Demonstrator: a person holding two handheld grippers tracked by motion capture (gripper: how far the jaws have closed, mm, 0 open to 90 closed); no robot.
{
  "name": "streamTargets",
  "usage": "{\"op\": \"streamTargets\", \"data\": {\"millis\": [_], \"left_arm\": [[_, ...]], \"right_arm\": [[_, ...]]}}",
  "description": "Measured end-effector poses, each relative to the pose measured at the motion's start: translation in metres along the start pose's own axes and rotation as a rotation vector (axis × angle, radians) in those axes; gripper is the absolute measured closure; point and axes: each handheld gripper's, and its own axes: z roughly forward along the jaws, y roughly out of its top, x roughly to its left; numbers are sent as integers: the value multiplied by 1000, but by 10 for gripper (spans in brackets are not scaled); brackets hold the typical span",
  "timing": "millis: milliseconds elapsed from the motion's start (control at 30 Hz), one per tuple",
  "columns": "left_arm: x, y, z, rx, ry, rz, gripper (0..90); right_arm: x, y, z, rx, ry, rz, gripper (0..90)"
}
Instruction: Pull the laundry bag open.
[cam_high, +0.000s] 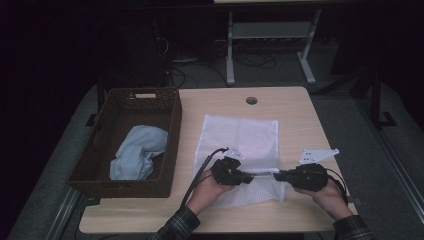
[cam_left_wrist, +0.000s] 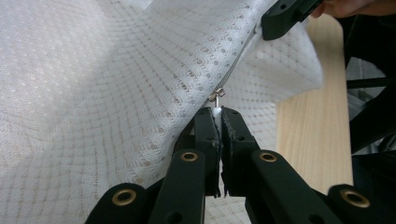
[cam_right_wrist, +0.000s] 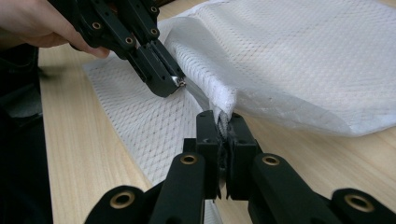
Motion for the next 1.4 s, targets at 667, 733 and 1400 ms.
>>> {"op": "streamTargets", "data": {"millis": [667,733,1400], "left_arm": [[5,-2,-3,3,-2,-21,869],[5,-3,-3,1,-2,-29,869],[12,-7,-6,17,13,-48,870]], "right_arm": [[-12,-2,-7,-21,-35,30,858],[-13,-2,-7,-19,-35,31,859],[-24,-5,-11,-15,-50,84,859]]}}
